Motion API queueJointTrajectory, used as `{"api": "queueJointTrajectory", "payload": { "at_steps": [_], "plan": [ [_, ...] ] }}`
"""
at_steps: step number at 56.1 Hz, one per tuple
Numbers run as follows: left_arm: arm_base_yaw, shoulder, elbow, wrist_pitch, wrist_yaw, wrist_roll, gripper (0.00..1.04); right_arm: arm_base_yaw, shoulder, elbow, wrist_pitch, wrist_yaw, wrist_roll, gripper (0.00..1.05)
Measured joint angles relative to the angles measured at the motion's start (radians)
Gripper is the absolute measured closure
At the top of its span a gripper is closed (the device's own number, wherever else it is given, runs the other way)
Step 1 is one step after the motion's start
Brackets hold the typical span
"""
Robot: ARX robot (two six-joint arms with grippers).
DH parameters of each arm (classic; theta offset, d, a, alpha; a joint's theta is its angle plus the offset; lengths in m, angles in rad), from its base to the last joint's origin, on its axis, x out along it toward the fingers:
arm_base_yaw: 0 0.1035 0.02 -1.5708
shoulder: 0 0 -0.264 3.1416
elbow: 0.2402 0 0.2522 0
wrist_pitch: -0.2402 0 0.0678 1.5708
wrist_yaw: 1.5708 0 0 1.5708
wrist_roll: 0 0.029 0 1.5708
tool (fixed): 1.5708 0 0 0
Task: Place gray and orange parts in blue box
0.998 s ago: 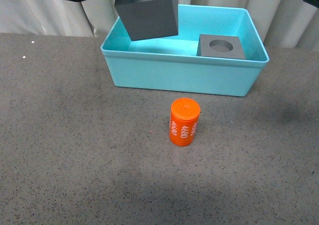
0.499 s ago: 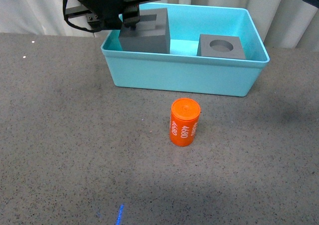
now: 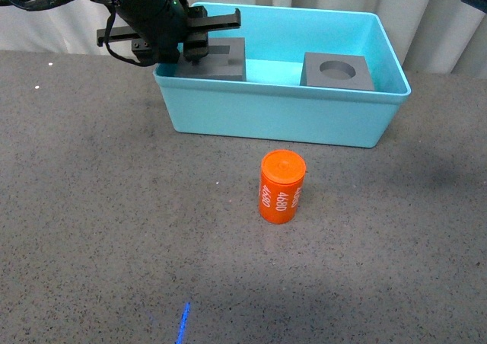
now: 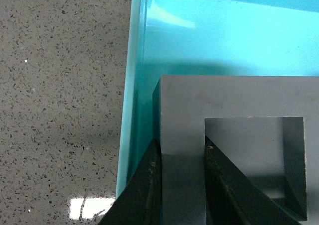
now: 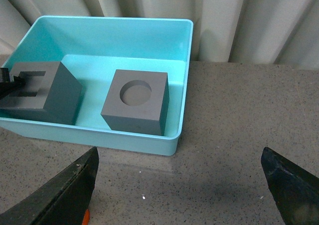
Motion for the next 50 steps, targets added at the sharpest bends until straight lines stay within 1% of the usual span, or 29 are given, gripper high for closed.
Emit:
{"api": "queueJointTrajectory", "payload": {
  "at_steps": [5, 16, 24, 30, 31, 33, 34, 37, 43, 46, 50],
  "plan": [
    [-0.002, 0.0, 0.01, -0.024, -0.011, 0.011, 0.87, 0.0, 0.0, 0.0, 0.0, 0.0, 0.0, 0.1],
    [-0.006, -0.01, 0.012, -0.023, -0.003, 0.01, 0.61, 0.0, 0.0, 0.0, 0.0, 0.0, 0.0, 0.1],
    [-0.005, -0.101, -0.041, 0.038, -0.019, 0.005, 0.3, 0.0, 0.0, 0.0, 0.0, 0.0, 0.0, 0.1],
    [-0.004, -0.251, -0.189, 0.192, -0.021, -0.002, 0.06, 0.0, 0.0, 0.0, 0.0, 0.0, 0.0, 0.1],
    [-0.005, -0.278, -0.219, 0.223, -0.035, 0.004, 0.05, 0.0, 0.0, 0.0, 0.0, 0.0, 0.0, 0.1],
    [-0.007, -0.331, -0.285, 0.296, -0.062, 0.034, 0.07, 0.0, 0.0, 0.0, 0.0, 0.0, 0.0, 0.1],
    [-0.007, -0.36, -0.321, 0.33, -0.061, 0.035, 0.07, 0.0, 0.0, 0.0, 0.0, 0.0, 0.0, 0.1],
    [-0.006, -0.432, -0.409, 0.387, -0.054, 0.026, 0.07, 0.0, 0.0, 0.0, 0.0, 0.0, 0.0, 0.1],
    [-0.008, -0.576, -0.598, 0.523, -0.108, 0.036, 0.07, 0.0, 0.0, 0.0, 0.0, 0.0, 0.0, 0.1],
    [-0.012, -0.632, -0.676, 0.573, -0.095, 0.036, 0.07, 0.0, 0.0, 0.0, 0.0, 0.0, 0.0, 0.1],
    [-0.021, -0.734, -0.822, 0.667, -0.01, 0.048, 0.07, 0.0, 0.0, 0.0, 0.0, 0.0, 0.0, 0.1]
  ]
}}
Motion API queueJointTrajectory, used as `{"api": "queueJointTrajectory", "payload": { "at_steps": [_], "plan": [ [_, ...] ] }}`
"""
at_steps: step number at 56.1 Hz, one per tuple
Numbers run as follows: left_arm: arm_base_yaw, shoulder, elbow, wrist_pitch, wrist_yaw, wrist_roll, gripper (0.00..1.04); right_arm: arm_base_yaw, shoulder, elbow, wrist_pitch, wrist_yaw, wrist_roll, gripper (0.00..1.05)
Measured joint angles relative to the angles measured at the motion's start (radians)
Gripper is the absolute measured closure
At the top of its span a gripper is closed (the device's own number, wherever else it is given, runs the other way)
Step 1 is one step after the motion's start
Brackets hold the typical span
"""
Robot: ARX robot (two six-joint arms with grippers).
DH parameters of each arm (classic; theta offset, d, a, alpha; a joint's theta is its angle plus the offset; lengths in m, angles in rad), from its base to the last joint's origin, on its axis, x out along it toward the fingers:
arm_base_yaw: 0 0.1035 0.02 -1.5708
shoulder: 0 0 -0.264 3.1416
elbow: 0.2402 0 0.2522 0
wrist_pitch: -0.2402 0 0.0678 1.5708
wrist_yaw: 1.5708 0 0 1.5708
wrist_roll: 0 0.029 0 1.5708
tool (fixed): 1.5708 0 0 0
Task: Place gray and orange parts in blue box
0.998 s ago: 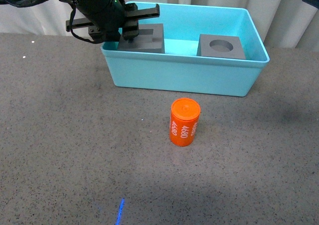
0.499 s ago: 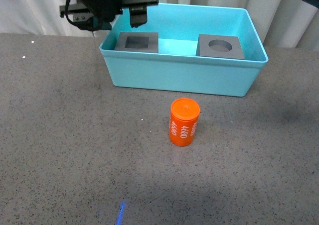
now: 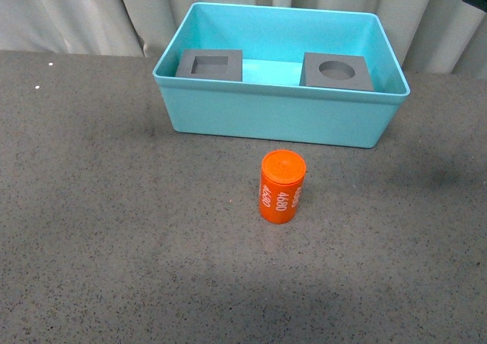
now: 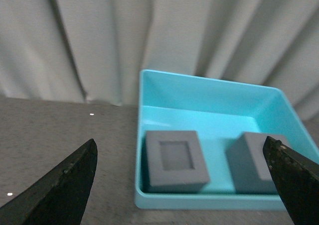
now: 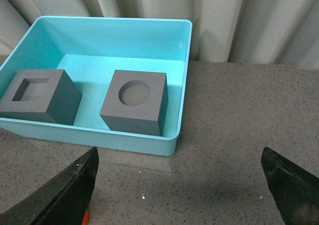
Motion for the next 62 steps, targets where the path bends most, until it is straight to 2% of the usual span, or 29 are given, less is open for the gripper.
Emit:
{"api": "queueJointTrajectory", "payload": {
  "at_steps": [1, 5, 6, 24, 39, 43, 46, 49, 60, 62],
  "plan": [
    [0.017, -0.415, -0.48, 0.057, -0.05, -0.071, 0.07, -0.001, 0.0, 0.0, 0.0, 0.001, 0.0, 0.1],
    [0.049, -0.524, -0.587, 0.014, -0.075, -0.093, 0.07, 0.0, 0.0, 0.0, 0.0, 0.0, 0.0, 0.1],
    [0.082, -0.64, -0.666, -0.034, -0.067, -0.109, 0.07, 0.001, 0.0, 0.0, 0.0, 0.0, 0.0, 0.1],
    [0.188, -0.869, -0.778, -0.108, -0.029, -0.121, 0.07, 0.001, 0.0, 0.0, 0.0, 0.0, 0.0, 0.1],
    [0.252, -0.91, -0.793, -0.132, -0.025, -0.095, 0.08, 0.001, 0.0, 0.0, 0.0, 0.0, 0.0, 0.1],
    [0.283, -0.856, -0.814, 0.084, 0.079, 0.005, 0.2, 0.001, 0.0, 0.0, 0.0, 0.0, 0.0, 0.1],
    [0.293, -0.884, -0.815, 0.157, 0.1, 0.096, 0.31, 0.003, -0.003, 0.0, 0.0, -0.004, 0.0, 0.1],
    [0.294, -0.936, -0.815, 0.128, 0.106, 0.134, 0.4, 0.003, -0.001, 0.0, 0.0, -0.003, 0.0, 0.1],
    [0.296, -1.155, -0.812, -0.108, 0.109, 0.195, 0.88, 0.0, -0.003, 0.0, 0.0, 0.0, 0.0, 0.1],
    [0.296, -1.176, -0.805, -0.134, 0.109, 0.196, 0.94, 0.0, -0.003, 0.0, 0.0, 0.0, 0.0, 0.1]
  ]
}}
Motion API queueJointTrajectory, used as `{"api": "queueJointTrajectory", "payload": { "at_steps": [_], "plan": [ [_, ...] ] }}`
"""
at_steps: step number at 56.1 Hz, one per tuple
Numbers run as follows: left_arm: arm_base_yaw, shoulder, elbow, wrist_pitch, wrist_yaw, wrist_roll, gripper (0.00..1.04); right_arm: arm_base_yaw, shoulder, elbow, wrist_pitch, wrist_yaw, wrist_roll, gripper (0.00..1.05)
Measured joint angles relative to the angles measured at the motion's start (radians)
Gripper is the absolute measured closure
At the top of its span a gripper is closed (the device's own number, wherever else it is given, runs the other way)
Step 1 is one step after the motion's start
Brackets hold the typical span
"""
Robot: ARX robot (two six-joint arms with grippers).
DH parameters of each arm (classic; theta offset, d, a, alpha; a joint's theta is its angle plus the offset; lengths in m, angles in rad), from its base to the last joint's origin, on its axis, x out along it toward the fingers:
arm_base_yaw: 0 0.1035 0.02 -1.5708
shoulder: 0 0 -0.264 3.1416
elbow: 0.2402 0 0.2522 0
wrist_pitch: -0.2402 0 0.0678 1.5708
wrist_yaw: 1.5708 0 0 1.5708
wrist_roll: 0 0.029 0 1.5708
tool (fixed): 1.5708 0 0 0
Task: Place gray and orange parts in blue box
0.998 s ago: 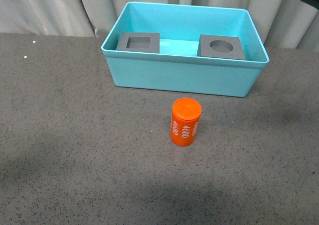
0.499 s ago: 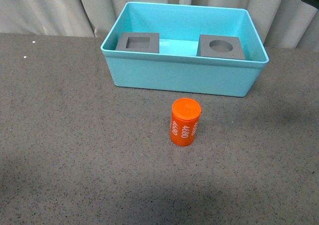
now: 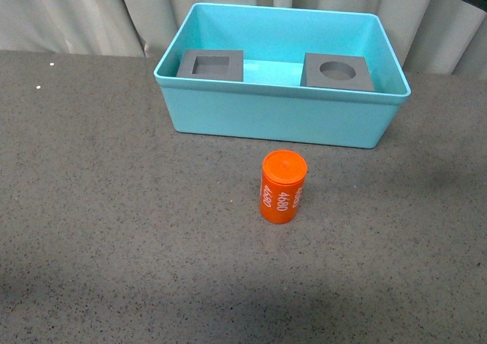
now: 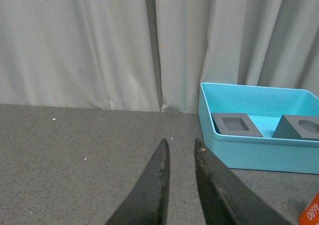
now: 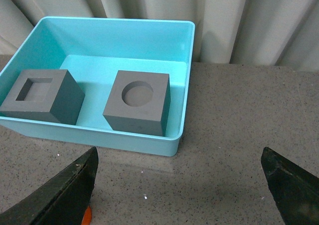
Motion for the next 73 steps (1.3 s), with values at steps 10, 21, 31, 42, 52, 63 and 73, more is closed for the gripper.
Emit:
{"api": "queueJointTrajectory", "payload": {
  "at_steps": [10, 21, 31, 42, 52, 63, 73],
  "plan": [
    [0.0, -0.1, 0.011, -0.134, 0.0, 0.009, 1.01, 0.0, 0.0, 0.0, 0.0, 0.0, 0.0, 0.1],
    [0.0, -0.163, 0.012, -0.195, 0.0, 0.01, 1.01, 0.0, 0.0, 0.0, 0.0, 0.0, 0.0, 0.1],
    [0.0, -0.221, 0.013, -0.254, 0.0, 0.01, 1.01, 0.0, 0.0, 0.0, 0.0, 0.0, 0.0, 0.1],
    [0.0, -0.373, 0.013, -0.412, 0.0, 0.01, 1.01, 0.0, 0.0, 0.0, 0.0, 0.0, 0.0, 0.1],
    [0.0, -0.373, 0.013, -0.412, 0.0, 0.01, 0.71, 0.0, 0.0, 0.0, 0.0, 0.0, 0.0, 0.1],
    [0.0, -0.373, 0.013, -0.412, 0.0, 0.01, 0.37, 0.0, 0.0, 0.0, 0.0, 0.0, 0.0, 0.1],
    [0.0, -0.373, 0.013, -0.412, 0.0, 0.013, 0.06, 0.0, 0.0, 0.0, 0.0, 0.0, 0.0, 0.1]
  ]
}}
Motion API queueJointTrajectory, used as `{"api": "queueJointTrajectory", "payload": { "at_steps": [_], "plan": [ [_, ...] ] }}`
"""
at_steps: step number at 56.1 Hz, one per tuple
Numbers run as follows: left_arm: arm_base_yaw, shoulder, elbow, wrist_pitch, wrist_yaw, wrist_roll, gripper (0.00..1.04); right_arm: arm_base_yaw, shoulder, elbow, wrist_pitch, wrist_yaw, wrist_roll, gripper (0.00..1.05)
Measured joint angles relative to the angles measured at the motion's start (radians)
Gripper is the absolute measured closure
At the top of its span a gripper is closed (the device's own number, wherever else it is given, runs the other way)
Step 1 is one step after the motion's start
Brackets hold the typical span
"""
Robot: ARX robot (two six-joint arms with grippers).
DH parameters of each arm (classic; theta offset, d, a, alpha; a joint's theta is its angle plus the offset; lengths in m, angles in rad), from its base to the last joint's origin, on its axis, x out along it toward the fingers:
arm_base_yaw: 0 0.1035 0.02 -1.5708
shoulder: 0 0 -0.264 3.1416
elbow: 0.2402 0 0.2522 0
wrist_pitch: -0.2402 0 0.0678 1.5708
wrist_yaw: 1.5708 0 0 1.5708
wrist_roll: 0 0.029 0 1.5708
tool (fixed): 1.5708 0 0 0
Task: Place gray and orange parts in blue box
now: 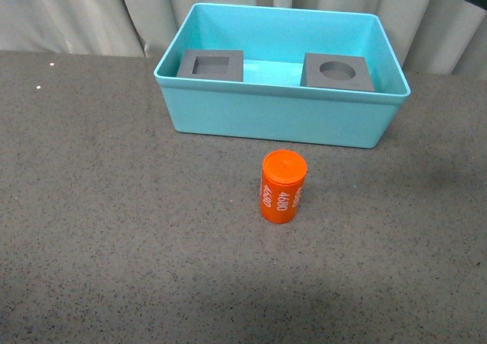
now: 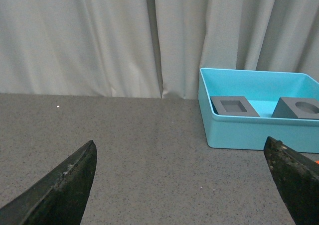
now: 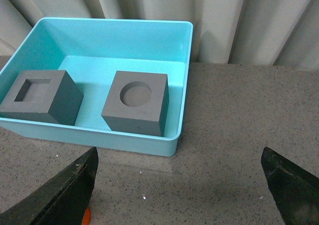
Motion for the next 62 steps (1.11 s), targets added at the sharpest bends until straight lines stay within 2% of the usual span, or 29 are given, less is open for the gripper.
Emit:
{"api": "queueJointTrajectory", "payload": {
  "at_steps": [3, 7, 11, 21, 28, 37, 62],
  "plan": [
    [0.0, 0.0, 0.0, 0.0, 0.0, 0.0, 0.07, 0.0, 0.0, 0.0, 0.002, 0.003, -0.001, 0.1],
    [0.0, 0.0, 0.0, 0.0, 0.0, 0.0, 0.07, 0.021, 0.011, -0.027, 0.124, 0.085, -0.086, 0.1],
    [0.0, -0.001, 0.0, 0.0, 0.0, 0.0, 0.07, 0.04, 0.035, -0.006, 0.109, 0.056, -0.153, 0.1],
    [0.0, -0.001, 0.0, 0.0, 0.0, 0.0, 0.07, 0.143, 0.205, 0.195, -0.246, -0.135, -0.187, 0.1],
    [0.0, -0.001, 0.0, 0.0, 0.0, 0.0, 0.07, 0.19, 0.274, 0.285, -0.373, -0.204, -0.172, 0.1],
    [0.0, -0.001, 0.0, 0.0, 0.0, 0.0, 0.07, 0.233, 0.351, 0.338, -0.462, -0.196, -0.167, 0.1],
    [0.0, -0.001, 0.0, 0.0, 0.0, 0.0, 0.07, 0.318, 0.552, 0.409, -0.476, -0.152, -0.142, 0.1]
  ]
}}
